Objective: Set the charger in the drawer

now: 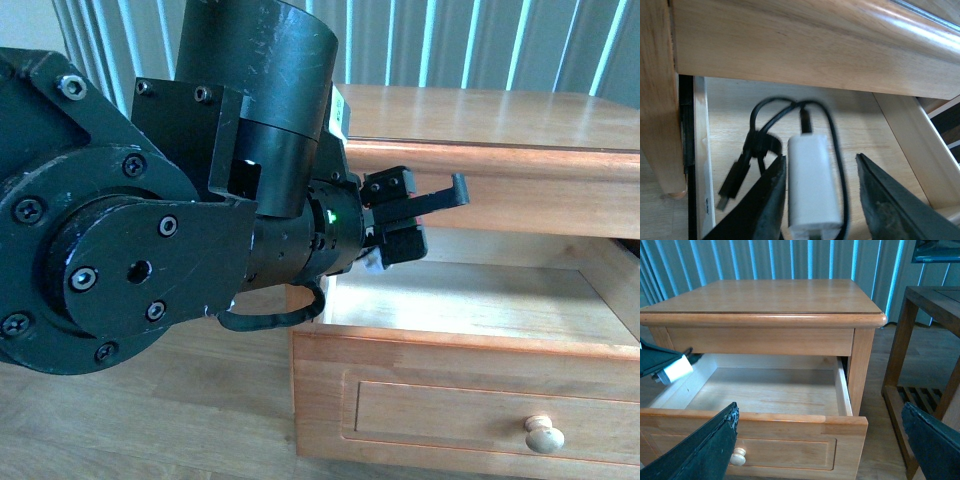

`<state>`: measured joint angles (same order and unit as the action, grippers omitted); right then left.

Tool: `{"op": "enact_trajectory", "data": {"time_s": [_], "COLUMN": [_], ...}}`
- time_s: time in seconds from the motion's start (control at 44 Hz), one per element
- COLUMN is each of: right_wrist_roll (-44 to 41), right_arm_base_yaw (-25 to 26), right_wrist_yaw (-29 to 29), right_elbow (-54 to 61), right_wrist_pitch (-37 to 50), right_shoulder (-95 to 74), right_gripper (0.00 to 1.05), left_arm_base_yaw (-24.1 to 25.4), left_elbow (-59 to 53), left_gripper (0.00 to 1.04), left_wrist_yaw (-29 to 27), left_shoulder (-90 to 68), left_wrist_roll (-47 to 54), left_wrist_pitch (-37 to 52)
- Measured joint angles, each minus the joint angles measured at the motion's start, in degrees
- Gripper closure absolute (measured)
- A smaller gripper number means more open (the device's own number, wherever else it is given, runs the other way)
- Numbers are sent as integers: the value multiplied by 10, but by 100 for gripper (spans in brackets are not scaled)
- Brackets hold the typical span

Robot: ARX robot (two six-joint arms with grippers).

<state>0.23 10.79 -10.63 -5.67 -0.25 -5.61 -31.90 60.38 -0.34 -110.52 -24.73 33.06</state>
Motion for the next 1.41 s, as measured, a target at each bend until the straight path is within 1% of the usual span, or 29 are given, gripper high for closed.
{"op": "enact_trajectory", "data": {"time_s": [0.023, 0.114, 0.136, 0.182, 0.227, 0.295, 0.318, 0.341, 0.386, 0.591, 0.682, 0.773, 0.864, 1.068, 1.114, 1.182, 1.386, 1.409], "right_wrist_roll": [0, 0, 0, 0, 0, 0, 0, 0, 0, 0, 0, 0, 0, 0, 0, 0, 0, 0], "right_arm_base_yaw": [0, 0, 0, 0, 0, 0, 0, 0, 0, 0, 0, 0, 0, 0, 0, 0, 0, 0], "right_wrist_yaw": [0, 0, 0, 0, 0, 0, 0, 0, 0, 0, 0, 0, 0, 0, 0, 0, 1, 0], "right_elbow": [0, 0, 0, 0, 0, 0, 0, 0, 0, 0, 0, 0, 0, 0, 0, 0, 0, 0], "right_wrist_pitch": [0, 0, 0, 0, 0, 0, 0, 0, 0, 0, 0, 0, 0, 0, 0, 0, 0, 0], "right_shoulder": [0, 0, 0, 0, 0, 0, 0, 0, 0, 0, 0, 0, 0, 0, 0, 0, 0, 0], "right_gripper": [8, 8, 8, 8, 8, 8, 8, 8, 8, 8, 8, 8, 8, 8, 8, 8, 8, 8], "left_arm_base_yaw": [0, -3, -4, -5, -5, -5, -4, -2, 4, 41, 59, 83, 98, 135, 154, 168, 169, 174], "left_elbow": [1, 1, 1, -1, -7, -30, -37, -49, -68, -162, -197, -252, -291, -381, -411, -442, -443, -448], "left_gripper": [57, 45, 41, 30, 23, 9, 6, 5, 7, 6, 6, 6, 6, 6, 6, 6, 6, 9], "left_wrist_yaw": [0, -3, -5, -6, -10, -39, -46, -54, -68, -128, -138, -158, -175, -183, -197, -218, -216, -193], "left_shoulder": [0, 0, 0, 3, 9, 39, 50, 68, 101, 246, 297, 385, 458, 624, 680, 748, 761, 764], "left_wrist_roll": [0, 0, 0, 0, 0, 0, 0, 0, 1, 21, 23, 30, 40, 35, 25, 24, 24, 43], "left_wrist_pitch": [0, 1, 2, 9, 12, 14, 15, 16, 17, 9, -9, -37, -58, -136, -163, -195, -196, -184]}}
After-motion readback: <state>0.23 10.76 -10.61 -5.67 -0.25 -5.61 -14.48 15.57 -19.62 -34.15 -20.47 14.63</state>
